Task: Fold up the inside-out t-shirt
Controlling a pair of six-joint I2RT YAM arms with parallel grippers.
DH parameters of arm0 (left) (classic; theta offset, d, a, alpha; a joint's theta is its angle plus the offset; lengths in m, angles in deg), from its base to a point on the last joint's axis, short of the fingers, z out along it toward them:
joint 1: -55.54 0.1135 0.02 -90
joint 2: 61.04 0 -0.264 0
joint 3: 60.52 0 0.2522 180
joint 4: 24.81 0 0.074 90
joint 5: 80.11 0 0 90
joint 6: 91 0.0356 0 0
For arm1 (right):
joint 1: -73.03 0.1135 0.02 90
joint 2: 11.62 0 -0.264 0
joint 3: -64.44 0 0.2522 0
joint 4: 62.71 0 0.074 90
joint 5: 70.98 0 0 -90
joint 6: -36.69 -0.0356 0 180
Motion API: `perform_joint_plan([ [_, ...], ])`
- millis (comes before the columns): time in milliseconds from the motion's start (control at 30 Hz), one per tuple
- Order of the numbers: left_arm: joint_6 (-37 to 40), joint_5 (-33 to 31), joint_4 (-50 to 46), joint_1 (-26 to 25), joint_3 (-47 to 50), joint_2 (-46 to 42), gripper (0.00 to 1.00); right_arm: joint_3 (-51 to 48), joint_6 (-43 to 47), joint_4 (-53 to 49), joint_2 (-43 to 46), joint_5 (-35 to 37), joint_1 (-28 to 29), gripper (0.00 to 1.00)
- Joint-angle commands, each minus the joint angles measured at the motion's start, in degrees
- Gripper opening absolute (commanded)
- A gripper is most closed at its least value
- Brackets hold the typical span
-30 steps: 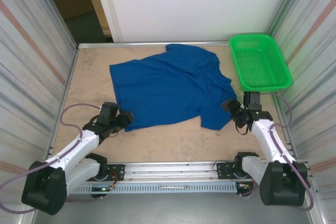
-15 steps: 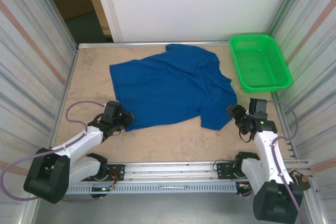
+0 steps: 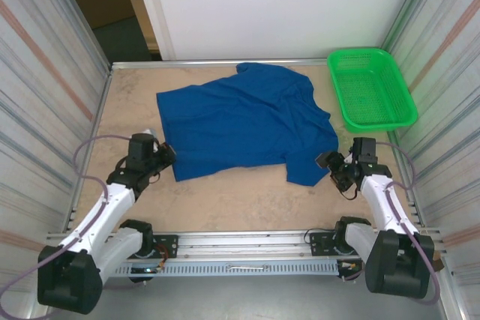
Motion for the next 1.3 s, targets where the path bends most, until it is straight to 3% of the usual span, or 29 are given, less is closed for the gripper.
perform_joint_plan([
  [0,4.3,3.3,-2.8,4.9,-1.3,0.1,0.00,-0.4,1.0,1.9,-1.3,-0.8,2.3,0.75],
  [300,8.3,6.5,-3.0,13.1,-7.1,2.8,0.00,0.3,0.0,5.2,-6.2,3.4,8.5,0.71],
  [567,7.9,7.4,-2.9,13.4,-8.4,3.9,0.00,1.9,-1.0,9.0,-13.1,6.7,15.1,0.64],
  [633,7.8,7.4,-2.8,13.4,-8.2,3.6,0.00,2.0,-1.5,10.2,-14.6,6.7,16.6,0.58],
  [767,7.7,7.5,-3.0,13.4,-8.0,3.2,0.00,3.2,-2.2,10.5,-14.9,6.0,18.3,0.02],
  [800,7.7,7.6,-3.0,13.4,-8.0,3.1,0.00,3.9,-2.6,10.2,-14.0,5.5,18.3,0.00],
  [933,7.7,8.2,-2.7,13.4,-8.1,3.3,0.00,9.7,-4.7,10.4,-13.0,4.5,18.3,0.00],
  [1033,8.0,8.5,-2.4,13.4,-8.1,4.0,0.00,17.4,-6.0,12.5,-19.9,2.7,18.4,0.00],
  [1067,8.0,8.6,-2.3,13.4,-8.0,4.3,0.00,20.1,-6.3,14.2,-23.4,1.2,18.5,0.09],
  [1133,8.1,8.8,-2.0,13.4,-7.6,4.7,0.00,24.8,-5.9,17.6,-30.2,-2.8,18.7,0.51],
  [1167,8.1,8.7,-1.8,13.4,-7.5,4.9,0.00,27.0,-5.4,19.3,-33.1,-6.2,18.7,0.59],
  [1267,8.0,9.1,-1.4,13.5,-7.2,5.5,0.00,31.3,-3.9,19.8,-35.8,-9.7,19.6,0.62],
])
